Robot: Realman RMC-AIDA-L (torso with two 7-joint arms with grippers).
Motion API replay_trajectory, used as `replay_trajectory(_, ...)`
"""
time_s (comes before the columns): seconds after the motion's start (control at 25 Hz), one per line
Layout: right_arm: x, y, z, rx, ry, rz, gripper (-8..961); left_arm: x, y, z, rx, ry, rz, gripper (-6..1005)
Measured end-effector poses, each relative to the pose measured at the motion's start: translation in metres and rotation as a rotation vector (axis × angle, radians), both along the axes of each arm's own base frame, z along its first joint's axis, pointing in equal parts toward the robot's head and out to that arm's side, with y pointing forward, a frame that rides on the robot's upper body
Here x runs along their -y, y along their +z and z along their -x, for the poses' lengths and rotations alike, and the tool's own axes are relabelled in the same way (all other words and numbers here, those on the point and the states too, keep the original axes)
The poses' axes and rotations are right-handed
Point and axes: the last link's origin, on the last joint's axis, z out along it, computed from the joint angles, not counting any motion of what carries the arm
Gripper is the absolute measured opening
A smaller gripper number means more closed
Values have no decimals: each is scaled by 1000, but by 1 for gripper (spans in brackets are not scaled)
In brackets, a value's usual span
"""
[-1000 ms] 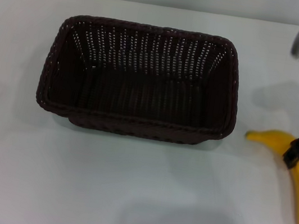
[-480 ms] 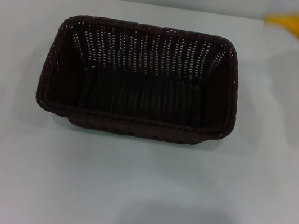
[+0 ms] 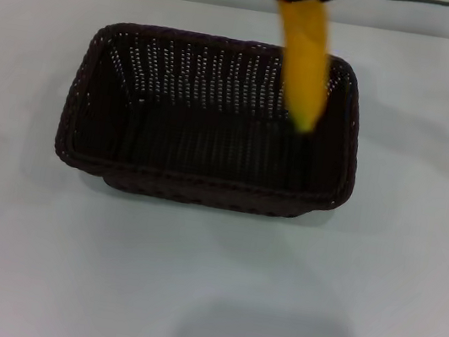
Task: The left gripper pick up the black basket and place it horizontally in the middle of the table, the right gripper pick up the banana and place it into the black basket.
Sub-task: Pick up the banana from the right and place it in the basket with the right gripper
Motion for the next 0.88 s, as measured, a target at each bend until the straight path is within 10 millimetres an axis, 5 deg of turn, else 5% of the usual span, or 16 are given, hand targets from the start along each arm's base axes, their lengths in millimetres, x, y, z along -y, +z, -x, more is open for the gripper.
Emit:
replay_trajectory(0.32, 3, -35, -10, -110, 127, 169, 568, 1, -1, 0, 9, -1, -7, 750)
replay_trajectory(0.56, 4, -63, -31, -75, 253, 133, 583, 1, -4, 0, 10, 2, -8, 749)
replay_trajectory(0.72, 5, -59, -37, -87, 321, 61, 593, 4, -7, 2, 17, 10, -8, 749)
replay_trajectory(0.88, 3, -34, -55, -106, 343, -48, 603, 10, -7, 5, 30, 19, -21, 749)
